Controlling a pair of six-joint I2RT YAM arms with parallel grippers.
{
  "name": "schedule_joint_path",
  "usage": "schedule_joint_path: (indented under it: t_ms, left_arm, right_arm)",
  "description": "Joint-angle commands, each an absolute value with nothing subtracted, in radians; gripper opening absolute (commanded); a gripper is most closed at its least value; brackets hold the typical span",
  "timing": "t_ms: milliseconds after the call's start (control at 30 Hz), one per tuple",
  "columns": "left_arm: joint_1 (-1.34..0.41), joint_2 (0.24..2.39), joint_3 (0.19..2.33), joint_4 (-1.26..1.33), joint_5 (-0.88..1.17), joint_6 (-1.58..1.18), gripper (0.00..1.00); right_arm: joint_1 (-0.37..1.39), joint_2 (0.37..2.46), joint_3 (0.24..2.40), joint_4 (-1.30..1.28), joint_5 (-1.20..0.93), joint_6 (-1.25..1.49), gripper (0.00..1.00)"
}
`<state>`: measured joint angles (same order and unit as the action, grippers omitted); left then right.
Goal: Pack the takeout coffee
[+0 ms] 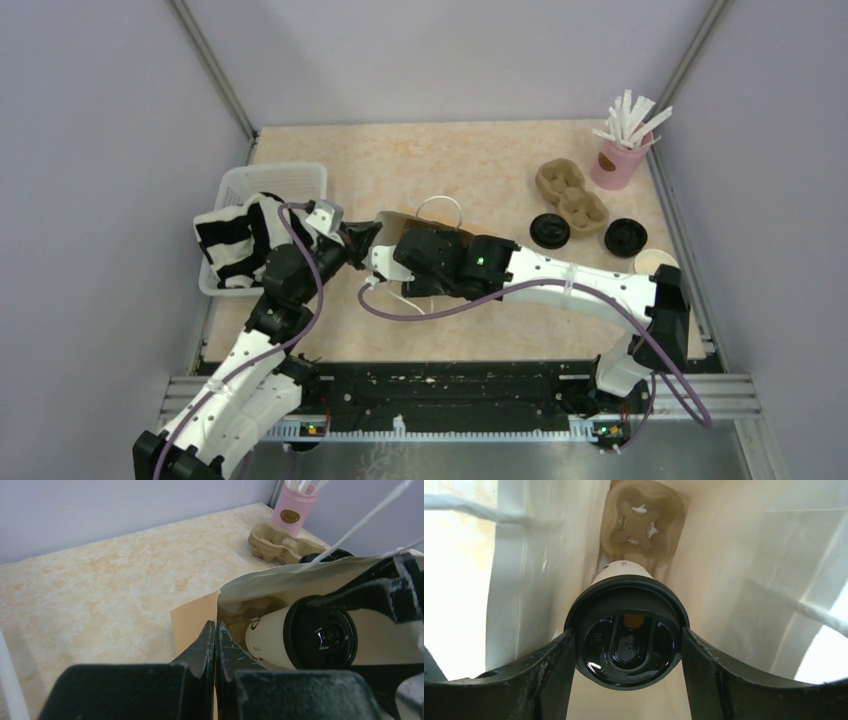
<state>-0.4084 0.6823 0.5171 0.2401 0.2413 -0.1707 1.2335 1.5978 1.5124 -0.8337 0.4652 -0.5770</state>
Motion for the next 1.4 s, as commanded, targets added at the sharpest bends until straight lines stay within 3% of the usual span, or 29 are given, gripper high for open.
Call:
schedule_joint_path:
  t_ms: [0, 267, 433, 667, 1067, 1367]
  left_arm:
    - [-0.410, 0.661, 0.456, 0.385, 0.336, -0.132, 0.00]
    - [-0.410, 0.690, 0.420, 0.439, 0.397, -0.080, 0.00]
    - [-0.409, 0.748, 0.506, 0.393, 0.386, -0.036, 0.00]
    - [-0.410, 0.793, 0.568, 0.375, 0.372, -0.030, 0.00]
    - [-0.420, 0.779, 0.568, 0.363, 0.381, -0.039, 0.00]
    - [-0.447, 0.776, 0.568, 0.359, 0.365, -0.009, 0.00]
  right_arm:
    - [1.229, 1.592, 1.521, -0.788, 0.509, -0.593, 0.30]
    - [1.223, 1.621, 1.497, -0.788, 0.478, -0.600, 0.30]
    - [1.207, 1.608, 1.519, -0.842, 0.469, -0.588, 0.30]
    - [1.172, 1.519, 1.488, -0.853, 0.345, -0.632, 0.29]
    - [1.052, 1.538, 1.515, -0.928, 0.159, -0.625, 0.29]
    - [1.041, 1.657, 1.594, -0.903, 0.274, -0.638, 0.29]
